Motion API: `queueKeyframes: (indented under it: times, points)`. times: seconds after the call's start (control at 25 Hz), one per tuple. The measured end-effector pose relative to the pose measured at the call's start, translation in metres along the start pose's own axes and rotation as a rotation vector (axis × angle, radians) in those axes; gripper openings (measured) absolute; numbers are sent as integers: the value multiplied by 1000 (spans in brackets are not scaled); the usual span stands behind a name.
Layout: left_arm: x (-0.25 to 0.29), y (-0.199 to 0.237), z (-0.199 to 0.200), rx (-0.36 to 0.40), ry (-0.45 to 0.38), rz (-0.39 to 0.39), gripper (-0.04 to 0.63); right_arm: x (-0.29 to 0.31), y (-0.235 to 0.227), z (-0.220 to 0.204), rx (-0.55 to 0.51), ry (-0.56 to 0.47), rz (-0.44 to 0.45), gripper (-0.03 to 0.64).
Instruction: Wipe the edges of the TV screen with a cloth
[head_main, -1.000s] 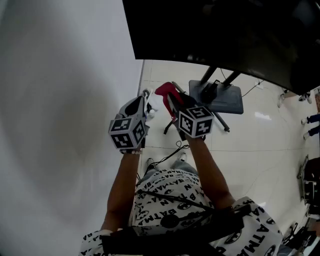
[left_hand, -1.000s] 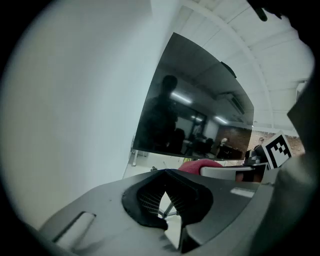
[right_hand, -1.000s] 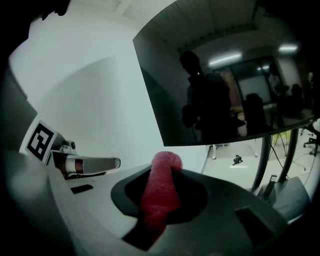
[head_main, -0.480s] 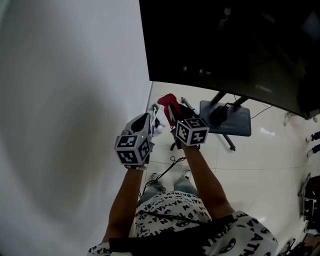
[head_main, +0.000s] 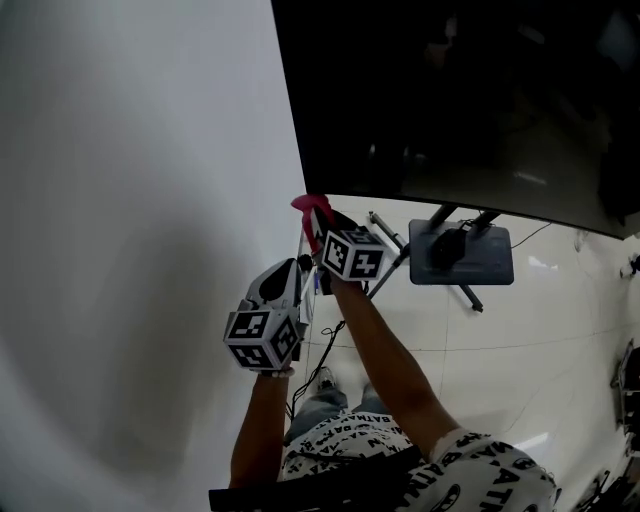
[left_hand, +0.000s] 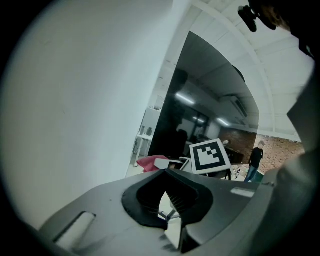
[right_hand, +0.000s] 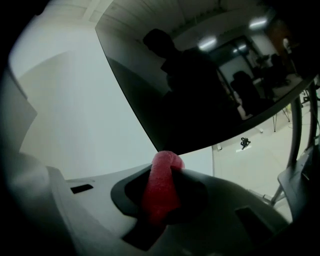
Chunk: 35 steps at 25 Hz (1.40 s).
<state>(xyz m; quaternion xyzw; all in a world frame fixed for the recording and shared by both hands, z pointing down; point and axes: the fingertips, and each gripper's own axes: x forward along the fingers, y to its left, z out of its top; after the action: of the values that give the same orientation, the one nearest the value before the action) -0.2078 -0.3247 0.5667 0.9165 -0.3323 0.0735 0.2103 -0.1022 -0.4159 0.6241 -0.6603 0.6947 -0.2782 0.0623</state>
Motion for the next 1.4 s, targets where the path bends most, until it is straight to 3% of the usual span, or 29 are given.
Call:
queueKeyframes:
  times: [0.4,0.76,1.12,1.4]
  points:
    - [-9,1,8,-21,3,-37,2,16,5,20,142,-62,-27,57]
    - [3,-10,-5,-4,34,-94,2,1,-20,25,110,-35,-75,57]
    - [30,-50,-34,14,69,-143,2,-46,-93,34,93,-73,-157,57]
    - [63,-114,-62,19,88,-149,2,-92,-158,49,92,-61,-162,57]
